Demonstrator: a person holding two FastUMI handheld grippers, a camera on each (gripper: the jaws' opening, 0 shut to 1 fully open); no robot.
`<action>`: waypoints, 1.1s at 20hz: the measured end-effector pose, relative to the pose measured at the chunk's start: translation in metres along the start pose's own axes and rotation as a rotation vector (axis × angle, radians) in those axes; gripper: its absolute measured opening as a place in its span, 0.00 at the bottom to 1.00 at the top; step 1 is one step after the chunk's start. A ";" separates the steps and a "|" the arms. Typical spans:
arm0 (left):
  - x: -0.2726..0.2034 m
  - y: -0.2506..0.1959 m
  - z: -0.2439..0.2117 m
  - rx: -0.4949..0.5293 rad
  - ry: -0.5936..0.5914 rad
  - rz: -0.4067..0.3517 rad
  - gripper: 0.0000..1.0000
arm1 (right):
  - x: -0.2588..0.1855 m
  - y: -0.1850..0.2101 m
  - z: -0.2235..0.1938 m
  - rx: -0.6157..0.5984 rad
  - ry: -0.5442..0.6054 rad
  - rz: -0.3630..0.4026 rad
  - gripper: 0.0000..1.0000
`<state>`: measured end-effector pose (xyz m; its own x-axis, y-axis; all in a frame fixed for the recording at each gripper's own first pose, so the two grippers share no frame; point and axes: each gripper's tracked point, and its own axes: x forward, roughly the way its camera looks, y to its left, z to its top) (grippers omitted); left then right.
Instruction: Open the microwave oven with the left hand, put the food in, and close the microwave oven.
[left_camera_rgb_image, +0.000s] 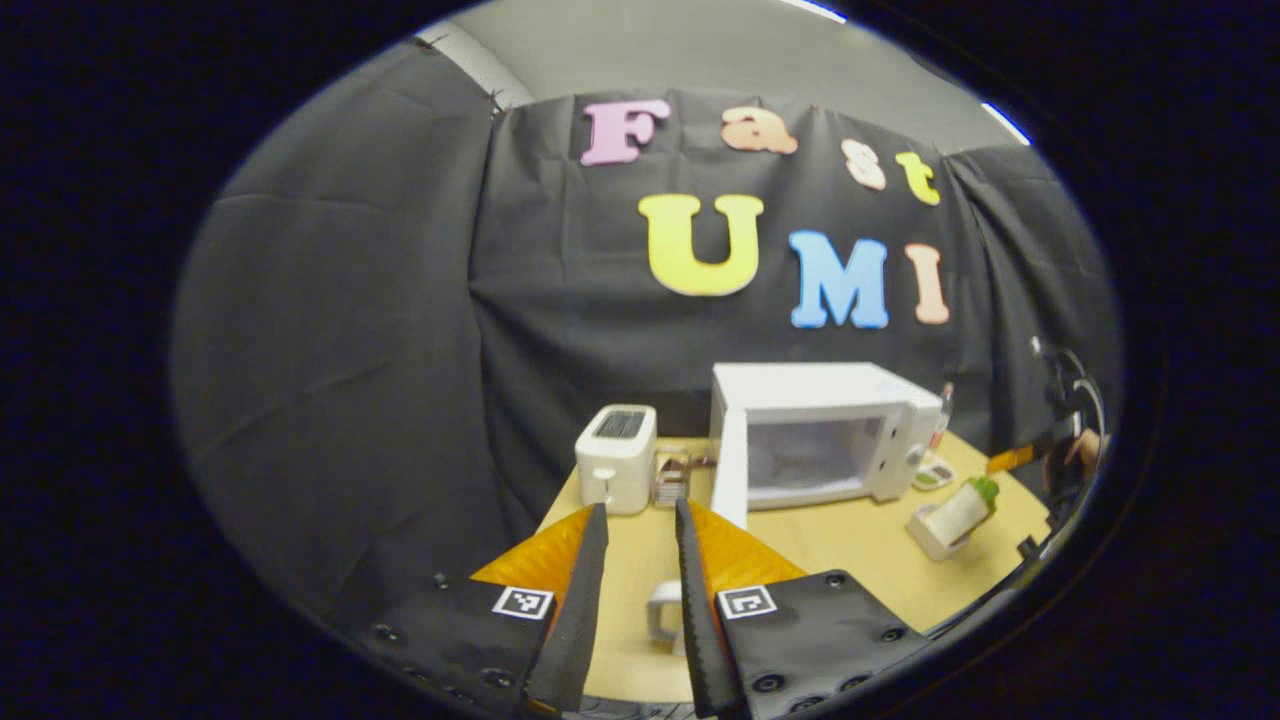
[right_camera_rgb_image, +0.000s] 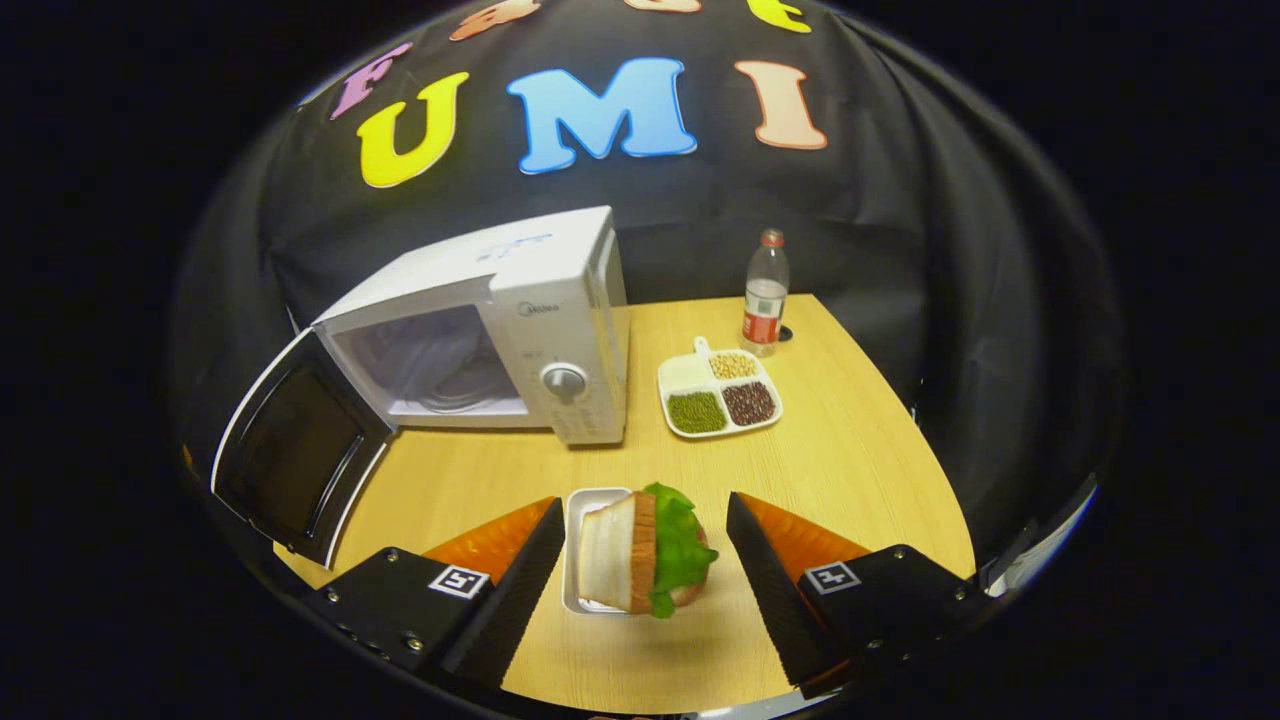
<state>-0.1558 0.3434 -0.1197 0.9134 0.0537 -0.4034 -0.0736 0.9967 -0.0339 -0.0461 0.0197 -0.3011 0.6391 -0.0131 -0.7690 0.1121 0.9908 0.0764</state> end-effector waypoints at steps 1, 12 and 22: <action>0.008 -0.024 0.028 -0.019 -0.057 -0.027 0.55 | 0.008 -0.003 -0.008 0.023 0.038 0.018 0.99; 0.060 -0.210 0.140 -0.043 -0.322 -0.171 0.96 | 0.063 0.007 -0.063 0.266 0.256 0.230 0.95; 0.054 -0.217 0.127 -0.006 -0.295 -0.151 0.99 | 0.049 0.025 -0.044 0.374 0.228 0.317 0.29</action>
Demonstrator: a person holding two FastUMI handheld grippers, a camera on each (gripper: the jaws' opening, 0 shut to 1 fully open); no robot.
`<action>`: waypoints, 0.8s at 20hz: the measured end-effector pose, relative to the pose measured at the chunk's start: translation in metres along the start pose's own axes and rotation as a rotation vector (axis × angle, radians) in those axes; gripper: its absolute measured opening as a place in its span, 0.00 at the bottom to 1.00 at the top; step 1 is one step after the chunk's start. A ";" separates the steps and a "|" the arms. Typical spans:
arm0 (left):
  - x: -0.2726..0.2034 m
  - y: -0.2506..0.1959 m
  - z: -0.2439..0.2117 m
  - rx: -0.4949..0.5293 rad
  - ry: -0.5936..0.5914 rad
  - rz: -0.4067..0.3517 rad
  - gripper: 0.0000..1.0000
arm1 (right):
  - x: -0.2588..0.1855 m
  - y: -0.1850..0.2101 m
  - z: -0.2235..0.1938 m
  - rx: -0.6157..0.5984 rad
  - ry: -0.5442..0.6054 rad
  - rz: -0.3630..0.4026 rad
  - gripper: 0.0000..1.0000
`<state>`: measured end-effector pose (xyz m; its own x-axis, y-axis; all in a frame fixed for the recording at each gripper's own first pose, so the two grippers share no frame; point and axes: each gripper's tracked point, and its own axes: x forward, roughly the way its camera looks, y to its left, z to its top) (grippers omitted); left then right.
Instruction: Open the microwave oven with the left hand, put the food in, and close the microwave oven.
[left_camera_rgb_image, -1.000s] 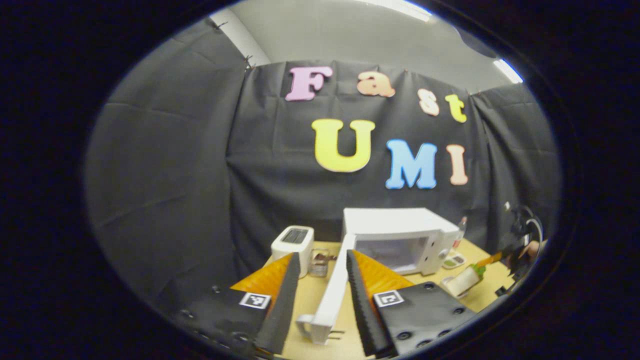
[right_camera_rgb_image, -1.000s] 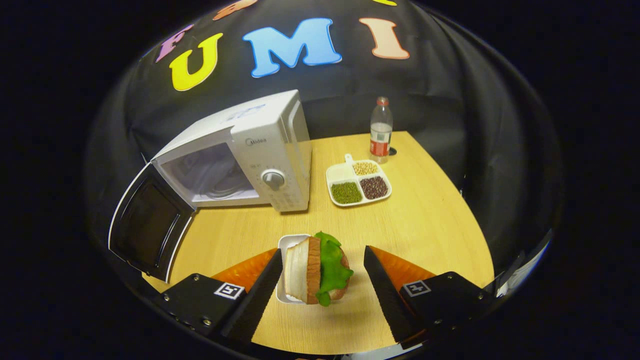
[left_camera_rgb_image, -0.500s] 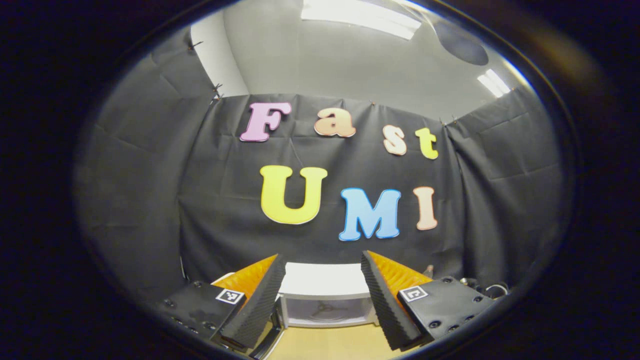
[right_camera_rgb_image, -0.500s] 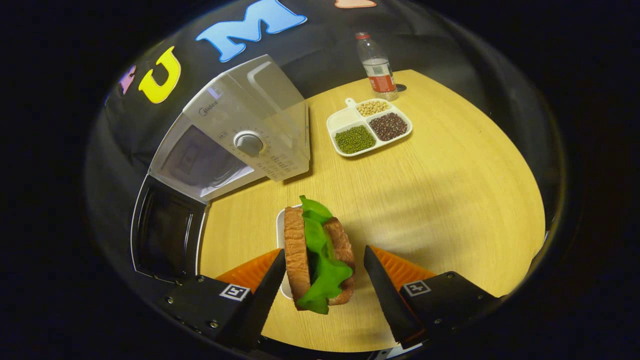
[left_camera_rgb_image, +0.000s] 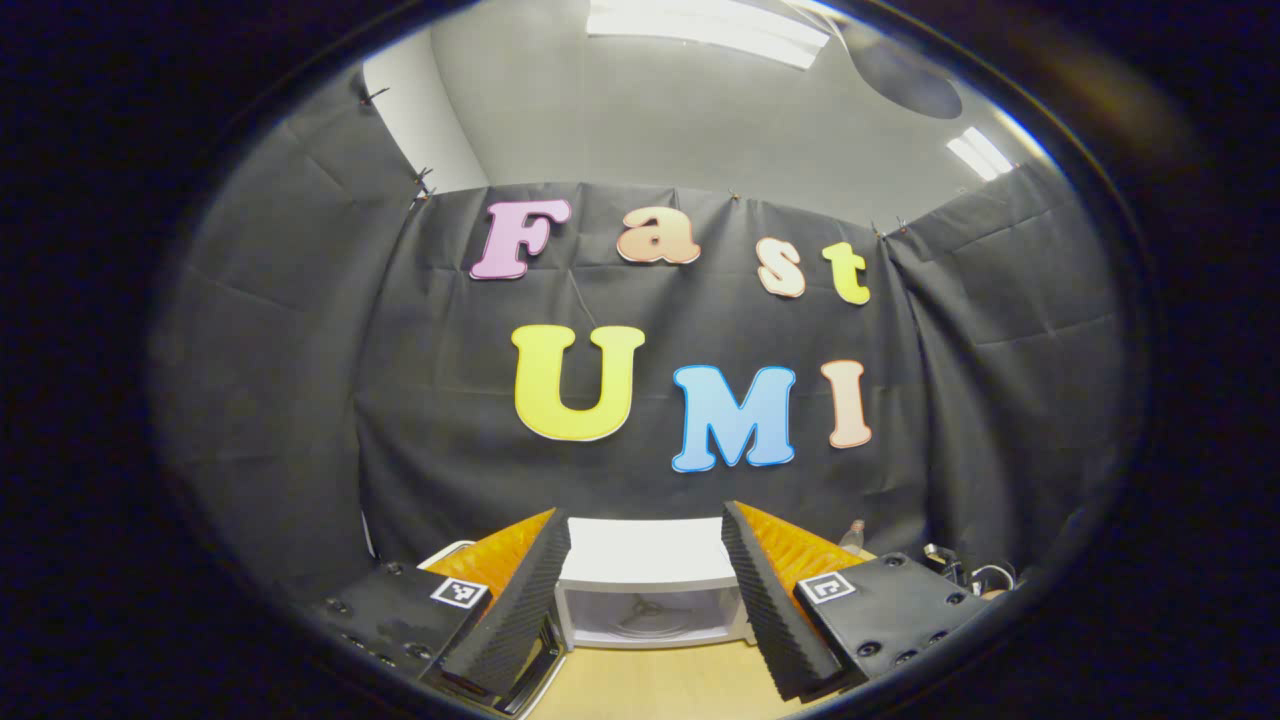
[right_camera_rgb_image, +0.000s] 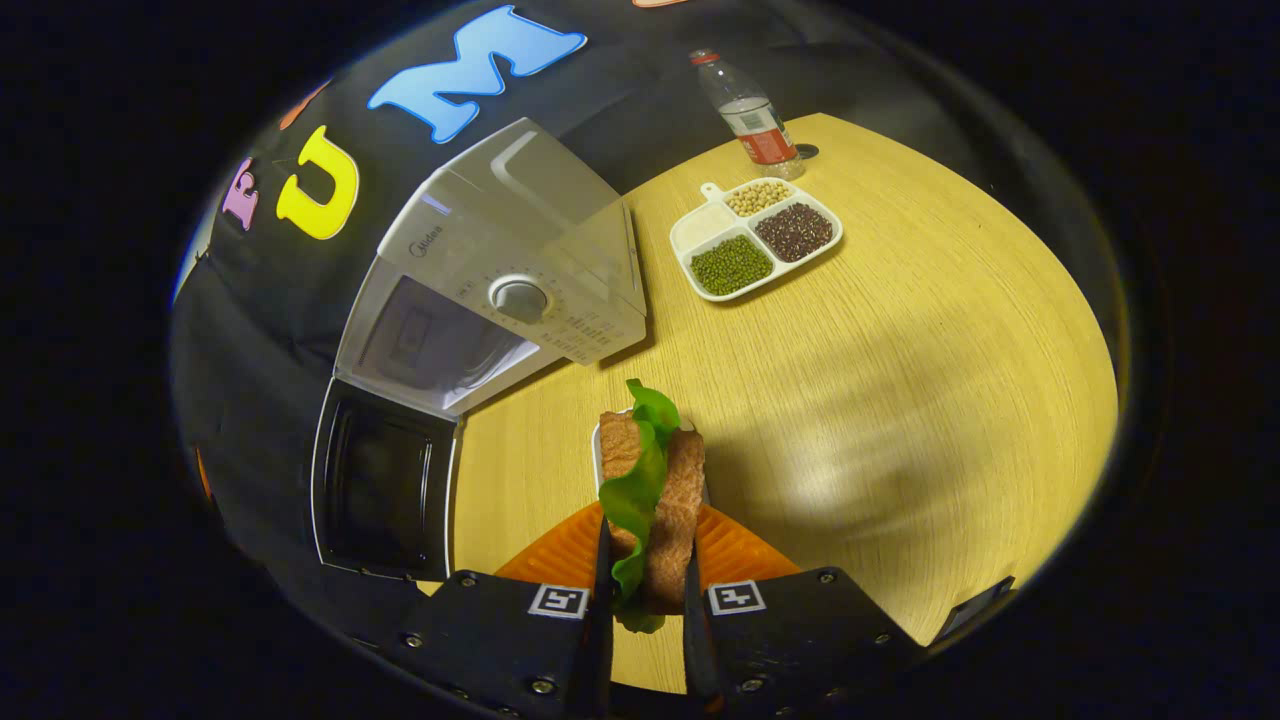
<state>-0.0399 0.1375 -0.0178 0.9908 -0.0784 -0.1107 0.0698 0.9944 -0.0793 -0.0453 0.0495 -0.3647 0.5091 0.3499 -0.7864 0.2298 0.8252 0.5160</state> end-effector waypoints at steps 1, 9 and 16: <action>-0.001 0.002 0.002 0.000 -0.002 0.003 0.99 | -0.004 0.008 0.004 0.016 -0.024 0.013 0.29; -0.005 0.022 -0.002 -0.003 0.000 -0.004 0.99 | -0.009 0.118 0.015 0.256 -0.118 0.297 0.29; -0.024 0.070 -0.012 0.019 0.034 0.014 0.98 | 0.072 0.189 0.009 0.469 -0.235 0.297 0.29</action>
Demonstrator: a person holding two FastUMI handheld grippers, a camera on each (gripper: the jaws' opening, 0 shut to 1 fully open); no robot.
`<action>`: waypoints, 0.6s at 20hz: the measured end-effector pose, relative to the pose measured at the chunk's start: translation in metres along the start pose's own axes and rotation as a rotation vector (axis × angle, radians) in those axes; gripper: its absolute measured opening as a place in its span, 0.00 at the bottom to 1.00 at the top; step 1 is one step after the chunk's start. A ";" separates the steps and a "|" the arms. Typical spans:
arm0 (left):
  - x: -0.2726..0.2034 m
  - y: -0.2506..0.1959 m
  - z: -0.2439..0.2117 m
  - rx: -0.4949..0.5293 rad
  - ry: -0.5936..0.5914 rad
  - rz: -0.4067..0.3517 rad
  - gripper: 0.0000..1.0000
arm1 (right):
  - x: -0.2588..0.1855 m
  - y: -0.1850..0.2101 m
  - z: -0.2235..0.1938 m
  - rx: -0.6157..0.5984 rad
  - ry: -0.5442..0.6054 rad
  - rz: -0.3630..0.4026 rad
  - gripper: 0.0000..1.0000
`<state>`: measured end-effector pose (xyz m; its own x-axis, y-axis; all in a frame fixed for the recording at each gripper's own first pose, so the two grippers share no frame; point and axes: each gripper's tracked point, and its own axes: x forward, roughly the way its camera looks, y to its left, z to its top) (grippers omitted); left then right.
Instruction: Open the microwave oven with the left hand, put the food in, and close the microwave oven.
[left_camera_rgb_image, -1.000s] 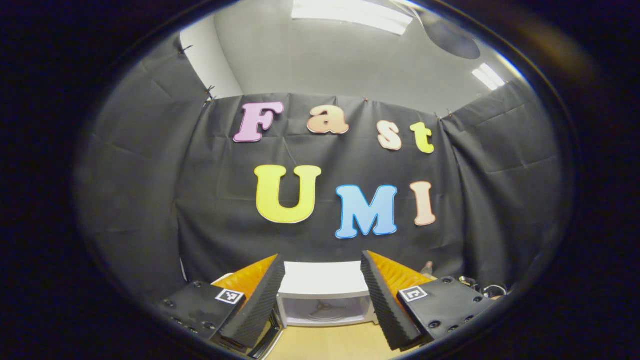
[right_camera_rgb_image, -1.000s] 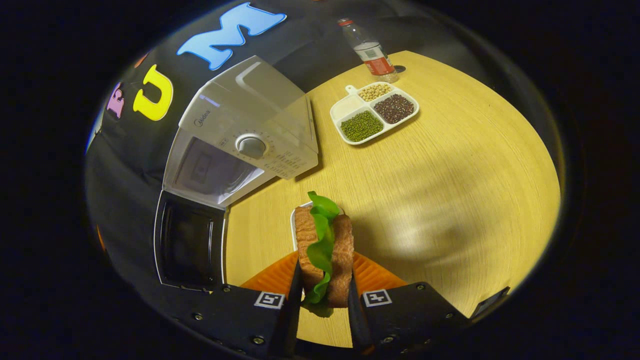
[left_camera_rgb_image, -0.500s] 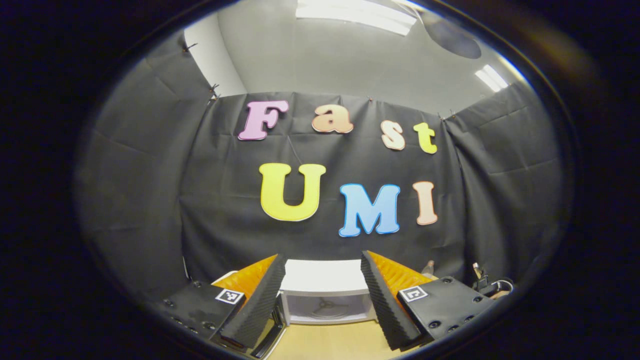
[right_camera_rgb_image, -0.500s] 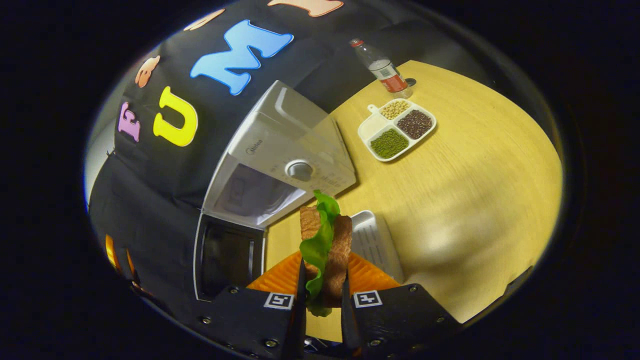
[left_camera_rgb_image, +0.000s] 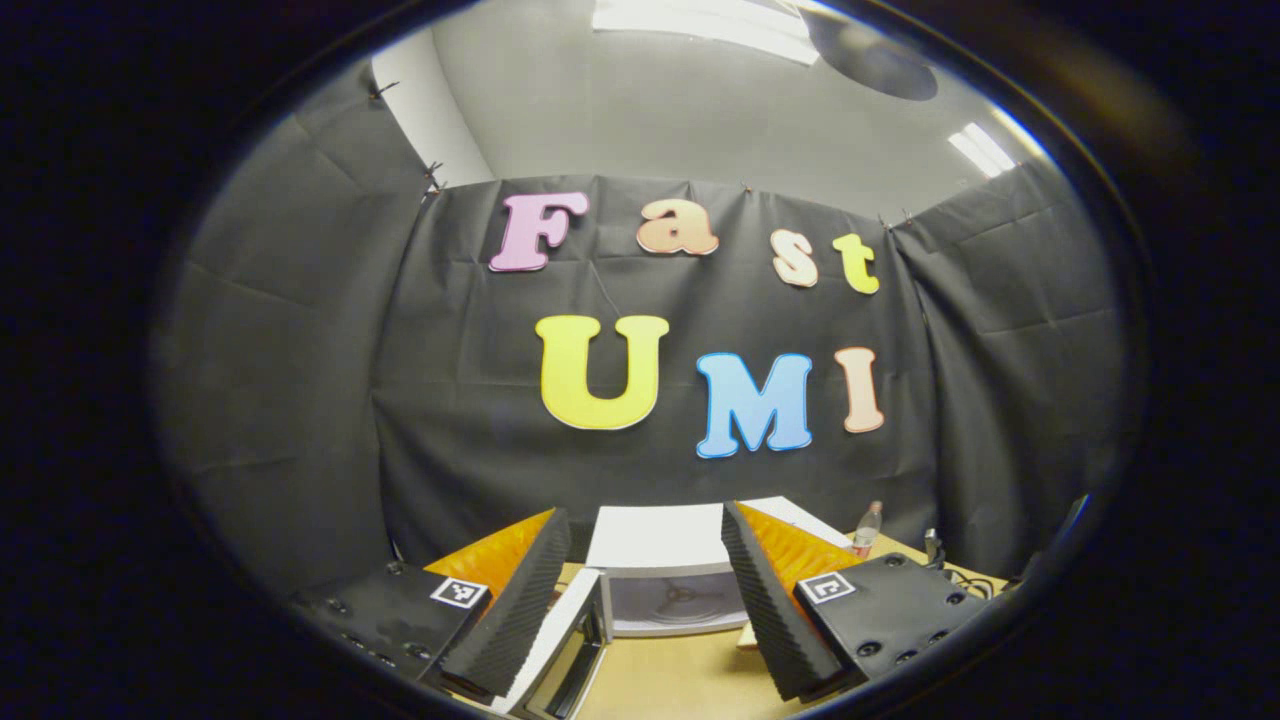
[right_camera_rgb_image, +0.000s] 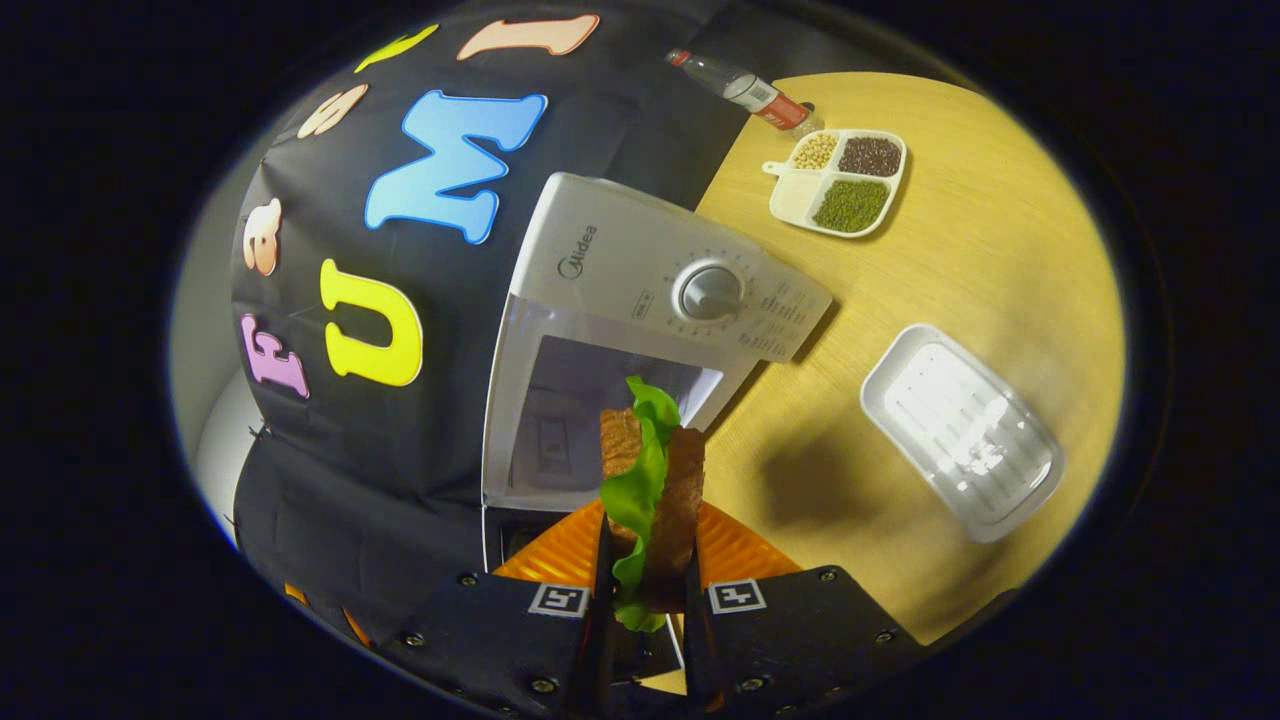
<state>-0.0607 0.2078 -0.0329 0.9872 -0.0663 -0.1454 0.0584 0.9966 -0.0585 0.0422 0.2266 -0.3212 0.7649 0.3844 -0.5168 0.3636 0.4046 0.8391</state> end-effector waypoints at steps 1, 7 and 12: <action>-0.005 0.011 -0.001 0.005 0.002 0.012 0.97 | 0.013 0.005 -0.006 0.011 -0.024 0.005 0.29; -0.026 0.070 -0.002 0.016 0.012 0.079 0.97 | 0.098 0.039 -0.016 0.130 -0.146 0.013 0.29; -0.040 0.113 -0.017 0.019 0.049 0.146 0.97 | 0.157 0.057 -0.005 0.215 -0.267 0.014 0.29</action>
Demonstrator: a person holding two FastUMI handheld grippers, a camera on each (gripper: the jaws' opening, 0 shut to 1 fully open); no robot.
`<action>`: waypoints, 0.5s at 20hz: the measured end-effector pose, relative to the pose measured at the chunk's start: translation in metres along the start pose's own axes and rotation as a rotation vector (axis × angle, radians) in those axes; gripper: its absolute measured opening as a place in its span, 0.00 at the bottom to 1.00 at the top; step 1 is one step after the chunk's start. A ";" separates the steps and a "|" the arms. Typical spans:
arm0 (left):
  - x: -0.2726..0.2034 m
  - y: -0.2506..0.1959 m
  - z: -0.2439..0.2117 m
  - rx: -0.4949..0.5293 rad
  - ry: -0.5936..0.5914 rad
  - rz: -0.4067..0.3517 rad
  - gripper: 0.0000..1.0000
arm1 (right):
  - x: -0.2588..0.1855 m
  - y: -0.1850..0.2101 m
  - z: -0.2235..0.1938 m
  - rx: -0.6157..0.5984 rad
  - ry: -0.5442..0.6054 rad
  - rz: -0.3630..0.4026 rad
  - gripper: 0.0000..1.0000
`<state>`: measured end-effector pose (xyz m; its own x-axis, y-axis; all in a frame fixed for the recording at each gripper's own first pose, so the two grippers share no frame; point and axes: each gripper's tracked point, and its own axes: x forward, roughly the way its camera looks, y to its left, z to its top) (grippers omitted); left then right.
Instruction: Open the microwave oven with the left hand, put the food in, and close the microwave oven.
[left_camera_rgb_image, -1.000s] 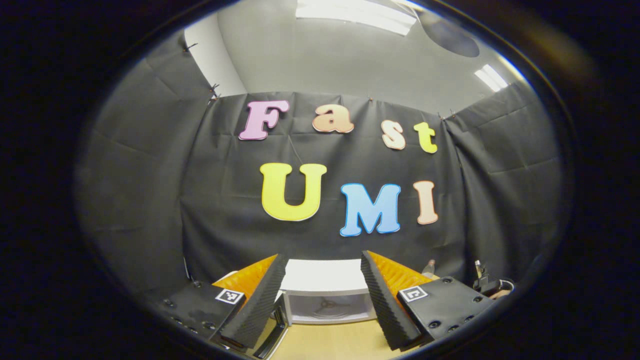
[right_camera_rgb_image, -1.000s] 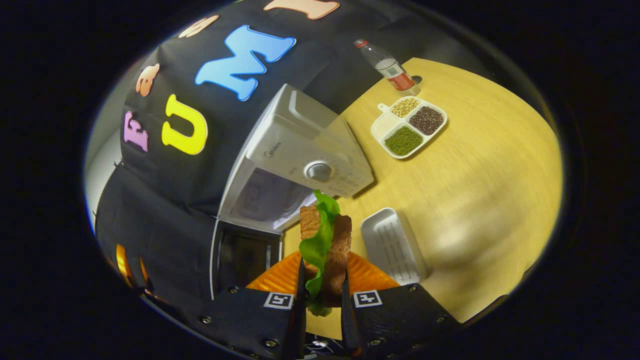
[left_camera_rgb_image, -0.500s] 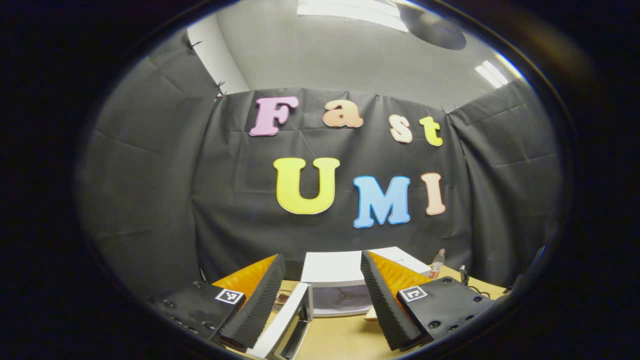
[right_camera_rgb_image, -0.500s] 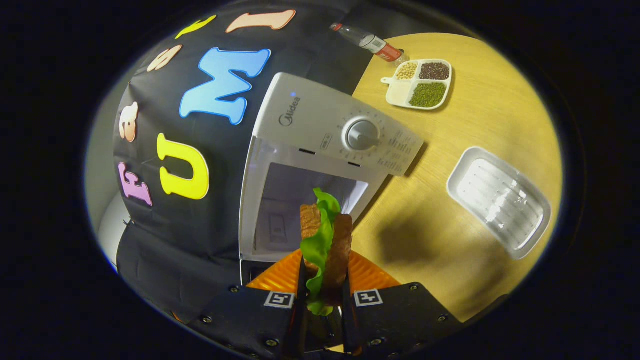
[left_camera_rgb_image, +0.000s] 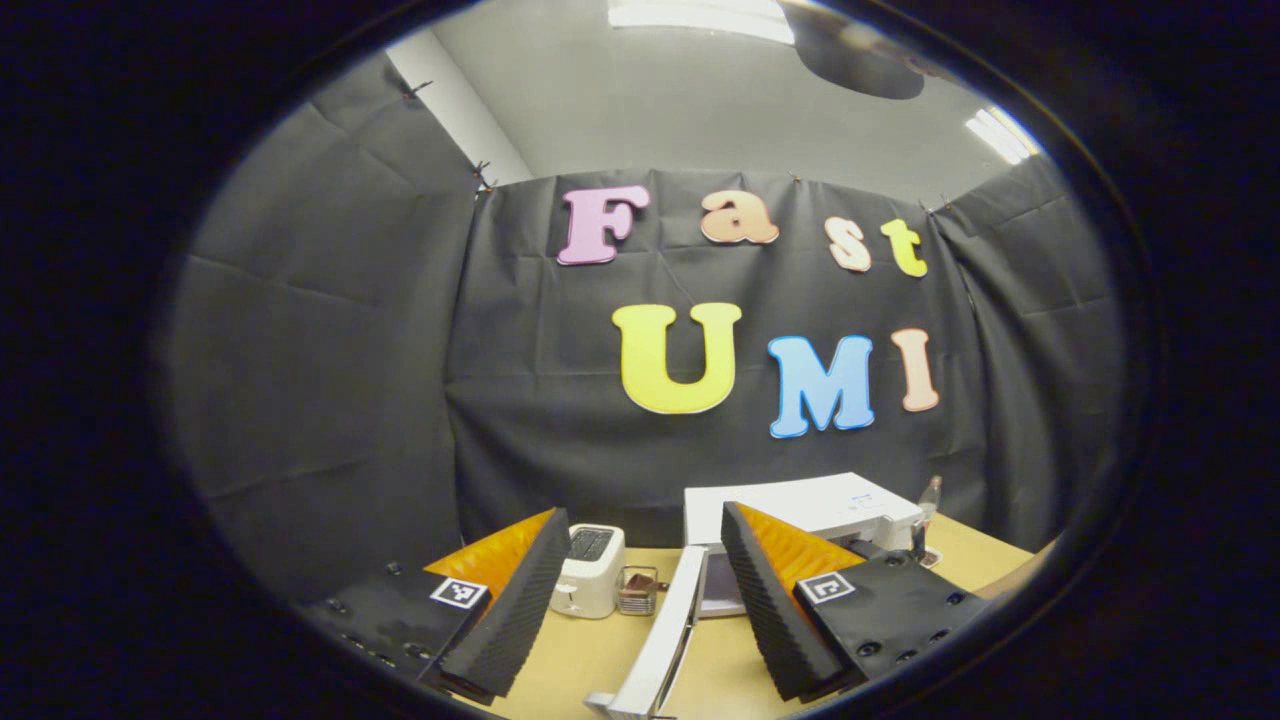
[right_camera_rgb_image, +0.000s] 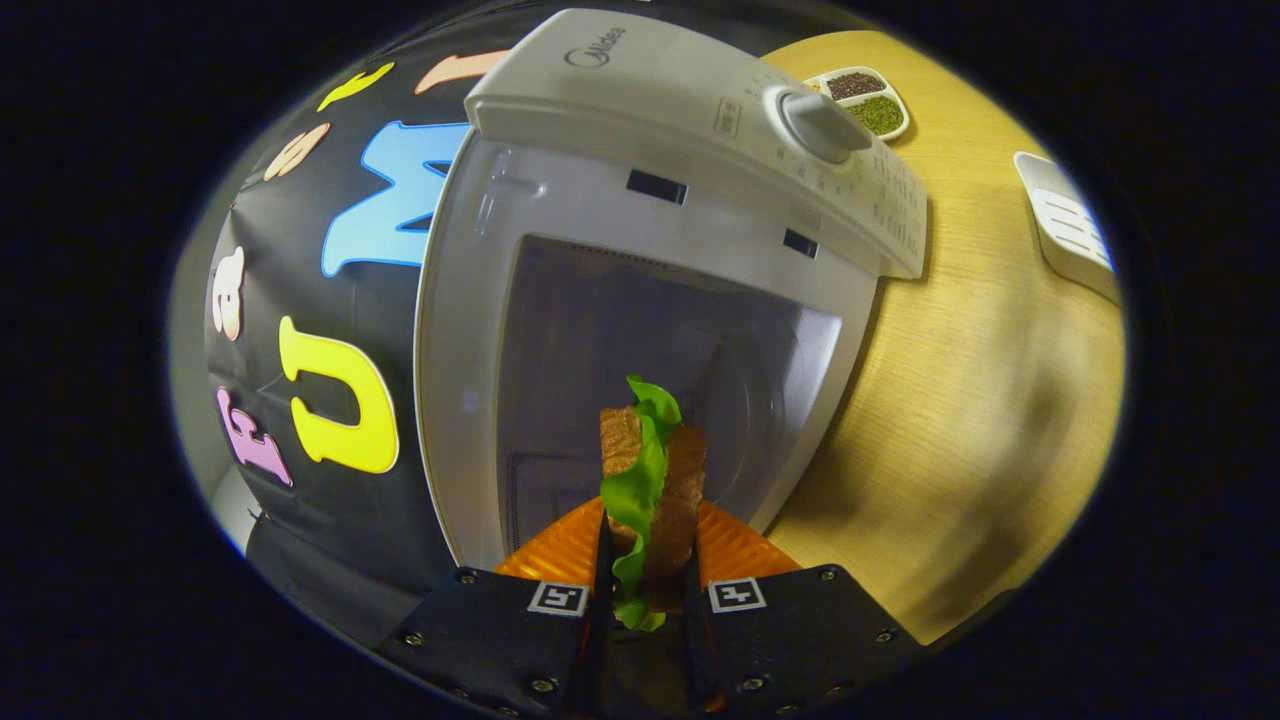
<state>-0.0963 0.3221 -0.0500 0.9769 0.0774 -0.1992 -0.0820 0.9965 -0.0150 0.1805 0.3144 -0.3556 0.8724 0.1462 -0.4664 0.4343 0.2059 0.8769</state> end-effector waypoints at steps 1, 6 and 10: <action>-0.002 0.006 -0.003 -0.013 0.009 0.013 0.99 | 0.011 0.000 -0.001 0.018 -0.024 -0.003 0.29; -0.017 0.033 -0.027 -0.025 0.067 0.069 0.97 | 0.058 -0.011 0.005 0.093 -0.127 -0.027 0.29; -0.015 0.033 -0.039 -0.044 0.089 0.057 0.95 | 0.070 -0.022 0.004 0.073 -0.139 -0.060 0.30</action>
<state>-0.1215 0.3530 -0.0856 0.9493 0.1285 -0.2870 -0.1470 0.9882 -0.0437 0.2335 0.3160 -0.4069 0.8648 -0.0009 -0.5021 0.4974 0.1385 0.8564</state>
